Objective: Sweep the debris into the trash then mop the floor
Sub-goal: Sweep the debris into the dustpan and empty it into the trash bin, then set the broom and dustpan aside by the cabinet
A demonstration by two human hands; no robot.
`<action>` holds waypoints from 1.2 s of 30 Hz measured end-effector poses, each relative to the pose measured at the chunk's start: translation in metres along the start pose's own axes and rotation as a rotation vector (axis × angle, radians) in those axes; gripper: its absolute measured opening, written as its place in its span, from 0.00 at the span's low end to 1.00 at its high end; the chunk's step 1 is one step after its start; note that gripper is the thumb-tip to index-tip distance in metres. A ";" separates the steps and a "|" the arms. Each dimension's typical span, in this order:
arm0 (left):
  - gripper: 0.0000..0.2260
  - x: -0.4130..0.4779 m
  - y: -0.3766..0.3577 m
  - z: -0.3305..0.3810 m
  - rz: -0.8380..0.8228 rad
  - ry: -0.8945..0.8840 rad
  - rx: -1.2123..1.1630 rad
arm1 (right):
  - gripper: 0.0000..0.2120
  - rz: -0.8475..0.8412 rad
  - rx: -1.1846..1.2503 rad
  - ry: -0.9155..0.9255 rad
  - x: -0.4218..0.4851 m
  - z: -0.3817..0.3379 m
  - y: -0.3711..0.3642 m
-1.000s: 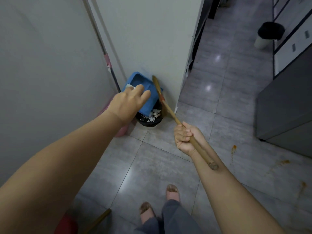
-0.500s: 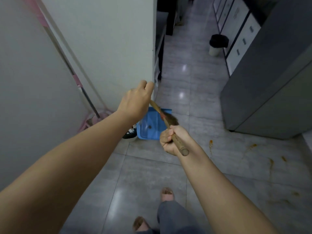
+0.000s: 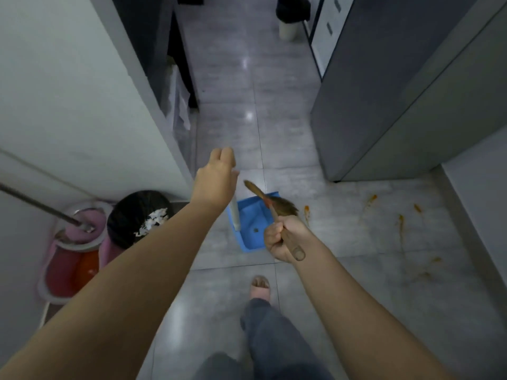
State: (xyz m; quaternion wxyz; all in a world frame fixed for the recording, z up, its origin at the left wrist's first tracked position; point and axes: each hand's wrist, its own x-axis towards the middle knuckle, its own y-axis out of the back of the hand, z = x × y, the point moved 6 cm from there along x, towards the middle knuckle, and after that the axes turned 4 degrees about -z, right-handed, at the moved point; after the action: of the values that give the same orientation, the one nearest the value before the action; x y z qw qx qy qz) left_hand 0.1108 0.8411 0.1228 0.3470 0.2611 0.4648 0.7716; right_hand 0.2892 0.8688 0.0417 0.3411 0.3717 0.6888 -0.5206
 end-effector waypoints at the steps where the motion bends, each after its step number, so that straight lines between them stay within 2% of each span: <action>1: 0.08 0.014 -0.010 0.002 -0.014 0.012 -0.019 | 0.21 0.022 -0.005 -0.006 0.009 -0.014 0.001; 7: 0.07 0.084 -0.044 0.006 -0.085 0.030 -0.033 | 0.19 0.067 0.003 -0.062 0.054 -0.079 -0.013; 12: 0.06 0.164 -0.056 -0.007 -0.093 -0.028 -0.037 | 0.19 0.064 0.038 -0.104 0.095 -0.128 -0.047; 23: 0.02 0.331 -0.088 -0.101 -0.148 0.039 -0.096 | 0.19 0.085 0.173 -0.123 0.219 -0.223 -0.158; 30: 0.07 0.402 -0.122 -0.151 -0.217 0.107 -0.217 | 0.20 0.054 0.247 -0.203 0.284 -0.263 -0.211; 33: 0.07 0.423 -0.139 -0.185 -0.268 0.182 -0.250 | 0.15 0.095 0.167 -0.222 0.317 -0.283 -0.226; 36: 0.08 0.434 -0.145 -0.220 -0.241 0.308 -0.302 | 0.11 0.164 -0.005 -0.265 0.340 -0.297 -0.231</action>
State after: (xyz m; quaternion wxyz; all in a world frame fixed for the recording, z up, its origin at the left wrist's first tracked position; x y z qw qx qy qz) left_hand -0.2770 1.1083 -0.0673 0.3964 0.0282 0.4193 0.8163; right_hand -0.1025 1.1682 -0.0757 0.4712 0.3538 0.6065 -0.5339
